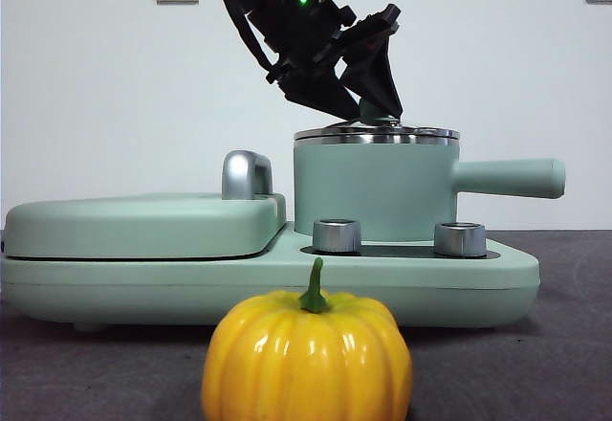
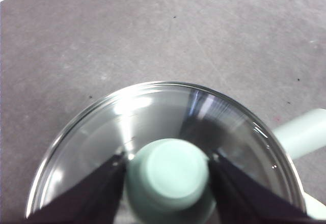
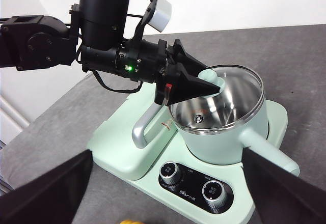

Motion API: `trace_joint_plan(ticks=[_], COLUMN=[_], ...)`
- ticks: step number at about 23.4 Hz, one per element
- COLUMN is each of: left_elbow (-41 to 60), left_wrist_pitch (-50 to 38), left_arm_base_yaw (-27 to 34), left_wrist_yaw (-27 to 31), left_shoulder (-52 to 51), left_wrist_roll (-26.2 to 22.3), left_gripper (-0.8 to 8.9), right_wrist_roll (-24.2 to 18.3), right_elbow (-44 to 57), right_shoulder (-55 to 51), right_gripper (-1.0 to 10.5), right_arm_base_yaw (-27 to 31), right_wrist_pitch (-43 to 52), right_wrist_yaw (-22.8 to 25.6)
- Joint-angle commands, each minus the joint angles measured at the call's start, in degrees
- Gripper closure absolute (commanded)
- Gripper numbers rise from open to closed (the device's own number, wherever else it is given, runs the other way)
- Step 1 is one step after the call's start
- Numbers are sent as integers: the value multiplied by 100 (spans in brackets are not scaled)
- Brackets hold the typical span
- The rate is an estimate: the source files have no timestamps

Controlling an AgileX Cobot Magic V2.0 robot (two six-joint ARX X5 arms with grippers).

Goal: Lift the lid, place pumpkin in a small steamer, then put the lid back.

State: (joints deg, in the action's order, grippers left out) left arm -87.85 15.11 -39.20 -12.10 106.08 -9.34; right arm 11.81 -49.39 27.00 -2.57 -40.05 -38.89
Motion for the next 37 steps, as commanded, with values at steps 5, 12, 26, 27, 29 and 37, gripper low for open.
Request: trace_joint_plan(ticks=[5, 12, 26, 27, 29, 37], left_elbow=[-133, -310, -498, -498, -498, -498], left_wrist_pitch=[48, 275, 804, 824, 848, 1012], left_arm_base_yaw=[-57, -57, 522, 645, 796, 1478], left_wrist_yaw=[35, 35, 33, 33, 35, 31], left_shoulder=[122, 24, -1224, -1309, -1412, -1628], left_wrist_roll=[-92, -24, -70, -70, -70, -68], left_gripper=[763, 798, 798, 798, 798, 798], right_wrist_roll=[-50, -50, 564, 649, 752, 1338], right_elbow=[-94, -94, -208, -208, -208, -232], right_shoulder=[22, 22, 1268, 1436, 1692, 2938], right_gripper=[480, 480, 507, 507, 507, 507], right_arm_base_yaw=[-2, -2, -1331, -1615, -2044, -3751], right_wrist_pitch=[-11, -55, -304, -275, -225, -195], right_wrist_yaw=[-4, 11, 267, 437, 662, 1668])
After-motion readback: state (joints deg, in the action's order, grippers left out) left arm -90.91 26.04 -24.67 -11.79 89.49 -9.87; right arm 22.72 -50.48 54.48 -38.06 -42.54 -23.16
